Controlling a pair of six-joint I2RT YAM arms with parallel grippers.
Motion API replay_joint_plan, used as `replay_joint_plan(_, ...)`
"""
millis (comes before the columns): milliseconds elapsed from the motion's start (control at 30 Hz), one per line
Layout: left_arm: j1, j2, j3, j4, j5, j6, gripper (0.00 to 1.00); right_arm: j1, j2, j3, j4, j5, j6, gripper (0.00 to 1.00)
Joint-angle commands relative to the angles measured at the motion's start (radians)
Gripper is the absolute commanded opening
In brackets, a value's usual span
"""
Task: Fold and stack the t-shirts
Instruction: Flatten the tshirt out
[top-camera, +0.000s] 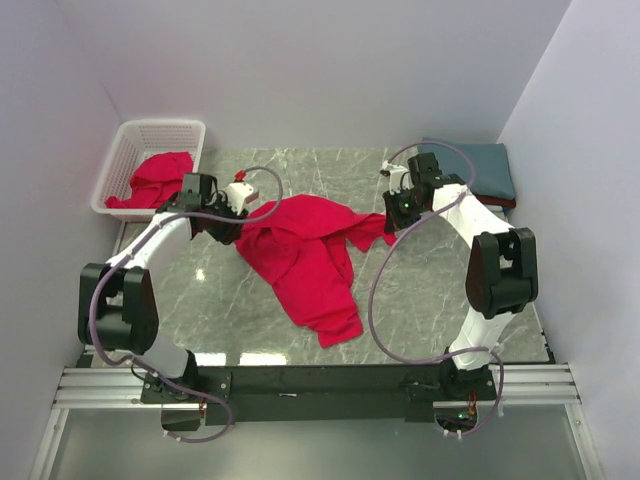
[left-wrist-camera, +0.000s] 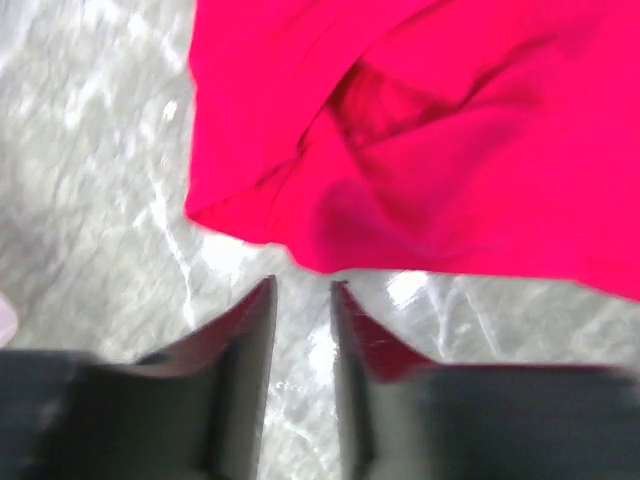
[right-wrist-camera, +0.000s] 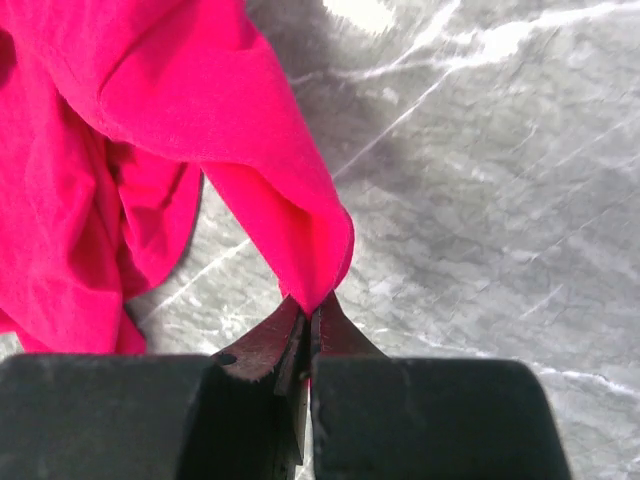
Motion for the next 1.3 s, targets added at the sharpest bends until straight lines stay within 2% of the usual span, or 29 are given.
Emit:
replay_joint_plan(0, -0.021, 0.037, 0.119, -0.075, 0.159, -0.042, 0.5, 0.006, -0.051, -0.022, -0.062, 0.019, -0.048, 0.0)
replay_joint_plan(100, -0.123, 0.017, 0.098, 0.032, 0.159, -0.123, 0.63, 0.008, -0.076, -0.028, -0.065, 0.013, -0.045, 0.0)
replay_joint_plan(133, -0.157, -0.004, 0.085, 0.116, 0.144, -0.14, 0.66, 0.007, -0.083, -0.021, -0.069, 0.007, -0.047, 0.0)
replay_joint_plan(200, -0.251, 0.0, 0.057, 0.186, 0.087, -0.183, 0.71, 0.008, -0.097, -0.013, -0.082, 0.004, -0.047, 0.0)
replay_joint_plan(400, -0.377, 0.12, 0.107, 0.327, 0.018, -0.266, 0.73, 0.003, -0.117, 0.025, -0.126, -0.083, -0.033, 0.0)
replay_joint_plan(467, -0.395, 0.111, 0.098, 0.39, 0.076, -0.307, 0.74, 0.003, -0.122, 0.036, -0.128, -0.17, -0.01, 0.0)
replay_joint_plan(533, -0.397, 0.072, 0.043, 0.544, 0.154, -0.394, 0.76, 0.006, -0.125, 0.042, -0.128, -0.26, 0.015, 0.0)
replay_joint_plan(567, -0.398, 0.062, 0.026, 0.585, 0.171, -0.424, 0.76, 0.013, -0.125, 0.041, -0.12, -0.354, 0.022, 0.0)
replay_joint_plan(667, -0.397, 0.066, 0.034, 0.609, 0.246, -0.513, 0.81, 0.04, -0.139, 0.035, -0.089, -0.491, 0.048, 0.0)
replay_joint_plan(767, -0.398, 0.031, 0.009, 0.608, 0.35, -0.504, 0.88, 0.068, -0.145, 0.051, -0.088, -0.539, 0.064, 0.0)
replay_joint_plan(833, -0.398, -0.024, -0.017, 0.59, 0.373, -0.458, 0.89, 0.091, -0.127, 0.085, -0.114, -0.591, 0.072, 0.0)
replay_joint_plan(1033, -0.404, -0.147, -0.07, 0.449, 0.397, -0.108, 0.85, 0.144, -0.042, 0.15, -0.155, -0.679, 0.108, 0.0)
replay_joint_plan(1133, -0.416, -0.243, -0.123, 0.323, 0.397, 0.227, 0.82, 0.18, 0.013, 0.183, -0.164, -0.7, 0.134, 0.0)
replay_joint_plan(1167, -0.421, -0.279, -0.176, 0.247, 0.391, 0.43, 0.81, 0.19, 0.03, 0.196, -0.177, -0.709, 0.139, 0.0)
replay_joint_plan(1267, -0.424, -0.414, -0.267, 0.16, 0.369, 0.703, 0.82, 0.243, 0.102, 0.269, -0.189, -0.697, 0.167, 0.0)
